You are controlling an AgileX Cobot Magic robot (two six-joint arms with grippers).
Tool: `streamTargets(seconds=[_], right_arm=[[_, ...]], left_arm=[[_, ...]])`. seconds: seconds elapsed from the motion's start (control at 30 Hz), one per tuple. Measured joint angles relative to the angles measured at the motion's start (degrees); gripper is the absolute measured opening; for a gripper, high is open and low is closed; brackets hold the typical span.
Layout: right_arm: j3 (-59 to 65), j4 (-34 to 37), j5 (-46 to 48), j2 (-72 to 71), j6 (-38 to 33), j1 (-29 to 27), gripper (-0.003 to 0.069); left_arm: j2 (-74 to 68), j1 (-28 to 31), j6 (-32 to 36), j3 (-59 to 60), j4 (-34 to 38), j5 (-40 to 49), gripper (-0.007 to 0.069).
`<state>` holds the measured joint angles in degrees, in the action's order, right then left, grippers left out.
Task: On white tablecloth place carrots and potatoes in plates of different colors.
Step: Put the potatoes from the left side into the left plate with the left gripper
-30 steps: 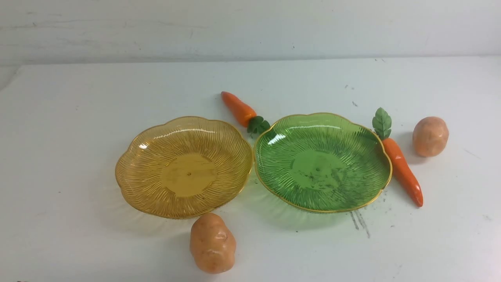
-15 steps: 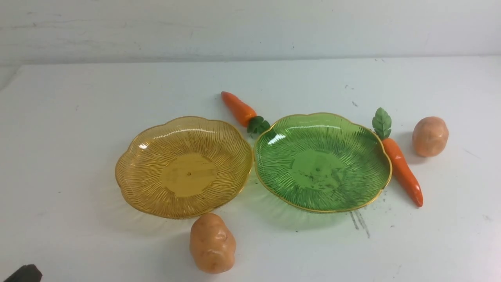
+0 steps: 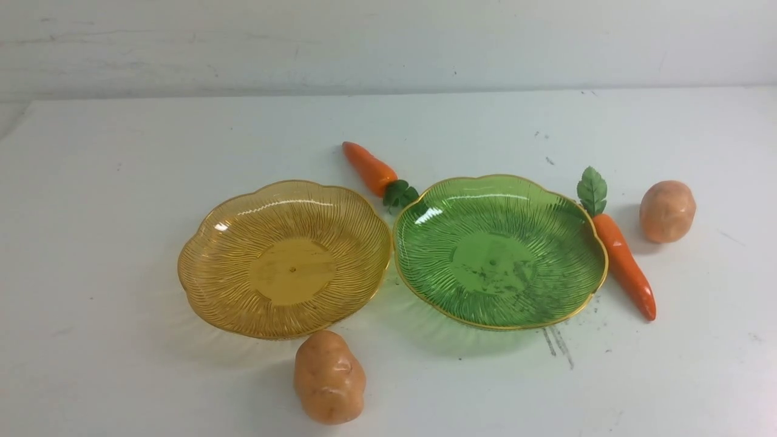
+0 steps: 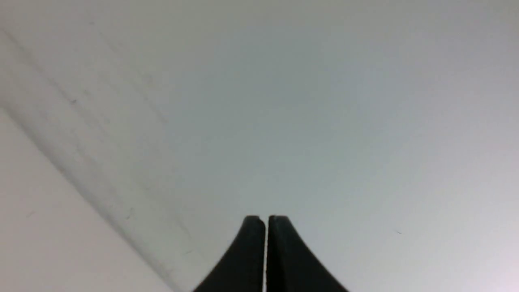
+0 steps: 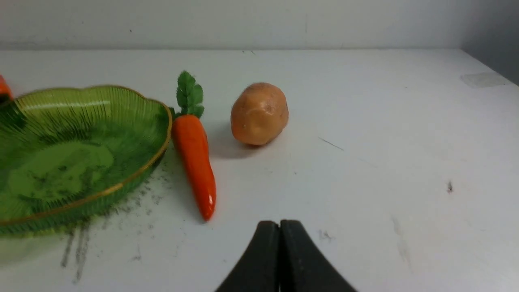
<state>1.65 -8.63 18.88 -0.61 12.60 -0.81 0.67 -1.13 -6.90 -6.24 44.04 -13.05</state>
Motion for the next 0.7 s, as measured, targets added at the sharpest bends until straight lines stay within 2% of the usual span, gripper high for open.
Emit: streamTargets(seconds=[0.1, 0.17, 0.23, 0.37, 0.47, 0.53, 0.6, 0.7], right_arm=[[0.2, 7.9, -9.2, 0.0, 3.9, 0.0, -0.0015], [0.2, 15.2, -15.1, 0.0, 7.8, 0.0, -0.0015], [0.2, 20.7, -19.5, 0.0, 9.9, 0.0, -0.0015], [0.2, 24.4, -22.3, 0.0, 10.6, 0.0, -0.0015], [0.2, 25.2, -22.8, 0.0, 11.1, 0.0, -0.0015], [-0.9, 25.2, -18.2, 0.0, 11.6, 0.3, -0.0015], [-6.7, 25.2, -6.8, 0.5, 11.0, 1.8, -0.0015], [-18.5, 25.0, 7.9, 7.1, 4.6, 4.1, -0.0015]], left_arm=[[-4.2, 0.0, 5.6, -10.4, -3.5, 10.6, -0.0004], [-12.9, 0.0, 10.8, -19.5, -5.3, 24.3, -0.0004], [-21.8, 0.0, 13.1, -26.7, -6.8, 38.7, -0.0004], [-42.6, 0.0, 14.0, -35.4, -15.0, 62.4, -0.0004], [-54.3, 0.0, 14.0, -39.1, -21.6, 68.5, -0.0004], [-60.2, -0.4, 13.7, -41.2, -24.7, 69.6, -0.0004], [-63.6, -2.3, 12.8, -42.7, -26.9, 69.6, -0.0004], [-67.2, -9.3, 8.5, -43.9, -29.9, 68.8, -0.0004]])
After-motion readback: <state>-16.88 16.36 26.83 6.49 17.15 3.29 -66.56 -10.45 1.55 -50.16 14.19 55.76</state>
